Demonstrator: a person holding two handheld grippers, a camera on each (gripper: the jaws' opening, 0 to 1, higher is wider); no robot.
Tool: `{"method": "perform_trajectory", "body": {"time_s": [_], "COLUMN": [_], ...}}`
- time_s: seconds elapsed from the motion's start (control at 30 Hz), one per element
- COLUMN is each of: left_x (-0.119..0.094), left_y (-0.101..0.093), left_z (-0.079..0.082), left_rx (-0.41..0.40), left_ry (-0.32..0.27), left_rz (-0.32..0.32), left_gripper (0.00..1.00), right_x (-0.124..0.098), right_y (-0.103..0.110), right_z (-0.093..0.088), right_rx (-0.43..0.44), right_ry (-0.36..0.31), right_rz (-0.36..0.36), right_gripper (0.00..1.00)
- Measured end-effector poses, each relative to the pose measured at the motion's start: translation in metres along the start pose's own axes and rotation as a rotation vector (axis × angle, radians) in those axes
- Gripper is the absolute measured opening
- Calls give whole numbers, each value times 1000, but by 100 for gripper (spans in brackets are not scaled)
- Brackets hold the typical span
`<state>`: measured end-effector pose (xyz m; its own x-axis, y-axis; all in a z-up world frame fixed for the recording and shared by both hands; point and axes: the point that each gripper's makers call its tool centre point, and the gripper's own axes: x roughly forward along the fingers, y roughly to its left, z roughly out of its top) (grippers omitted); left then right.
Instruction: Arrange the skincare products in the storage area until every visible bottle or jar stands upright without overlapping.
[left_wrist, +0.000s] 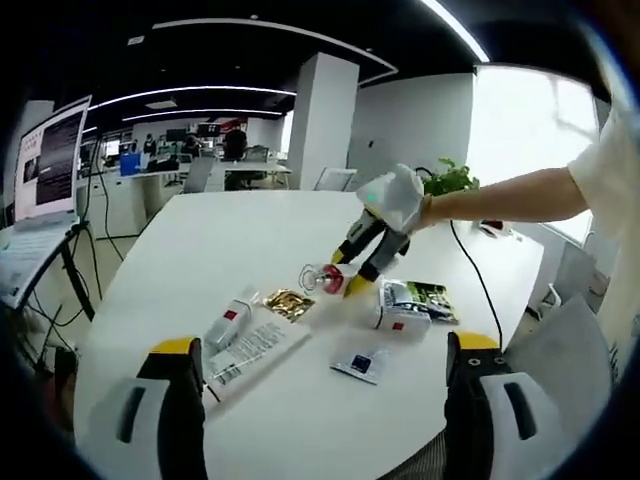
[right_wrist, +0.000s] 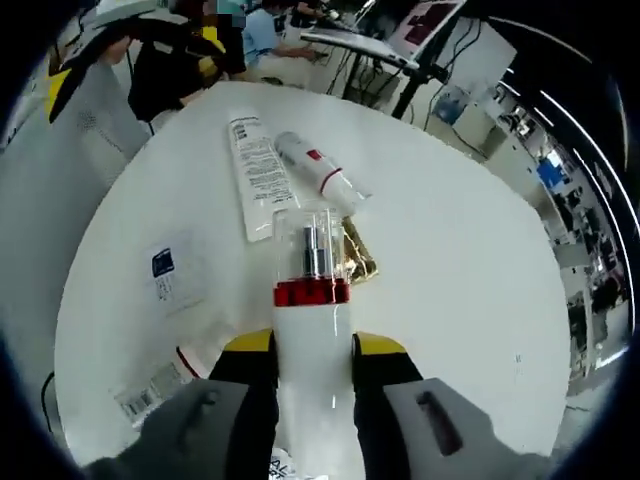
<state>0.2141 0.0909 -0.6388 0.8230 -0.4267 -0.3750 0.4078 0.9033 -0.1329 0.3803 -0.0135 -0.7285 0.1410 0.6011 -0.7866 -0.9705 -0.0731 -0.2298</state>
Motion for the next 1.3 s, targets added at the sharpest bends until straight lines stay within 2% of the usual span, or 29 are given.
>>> {"method": "perform_trajectory", "body": {"time_s": [0.07, 0.2, 0.27, 0.33, 0.47, 0.57, 0.63, 0.67, 0.77, 0.8, 0.87, 1.1, 1.17, 1.23, 1.27, 1.3], "left_x": [2, 5, 9, 12, 17, 22, 25, 28, 36, 40, 47, 79, 87, 98, 101, 103], "left_y": [-2, -5, -6, -6, -10, -17, -17, -20, -28, -25, -21, -25, -28, -25, -27, -32], "left_z": [2, 6, 10, 10, 11, 14, 15, 18, 27, 26, 30, 37, 31, 36, 40, 49], "left_rx": [16, 29, 17, 19, 44, 76, 78, 87, 50, 28, 30, 5, 2, 32, 39, 58], "left_ry": [4, 1, -14, -14, -9, -8, -8, -19, -75, -57, -71, -29, 24, -3, -18, -64], "left_rz": [-10, -31, -32, -34, -52, -91, -100, -124, -210, -220, -226, -310, -336, -330, -344, -380], "left_gripper": [95, 95, 94, 93, 87, 82, 78, 76, 64, 60, 55, 48, 46, 47, 47, 45], "right_x": [-8, -16, -21, -24, -32, -36, -37, -37, -38, -37, -39, -48, -50, -52, -53, -54], "right_y": [0, -6, -9, -8, -8, -9, -7, -6, -4, -3, 1, 2, 2, 2, 2, 2], "right_z": [3, 8, 11, 17, 32, 37, 36, 35, 34, 33, 36, 35, 35, 35, 35, 35], "right_rx": [67, 137, 194, 242, 328, 387, 389, 390, 422, 427, 431, 445, 447, 447, 447, 452], "right_ry": [-51, -132, -192, -249, -415, -502, -518, -525, -546, -552, -571, -624, -631, -636, -641, -646], "right_rz": [-19, -74, -112, -118, -172, -183, -184, -192, -199, -200, -203, -178, -174, -173, -171, -169], "right_gripper": [27, 27, 27, 27, 27, 27, 27, 27, 27, 27, 27, 27, 27, 27, 27, 27]}}
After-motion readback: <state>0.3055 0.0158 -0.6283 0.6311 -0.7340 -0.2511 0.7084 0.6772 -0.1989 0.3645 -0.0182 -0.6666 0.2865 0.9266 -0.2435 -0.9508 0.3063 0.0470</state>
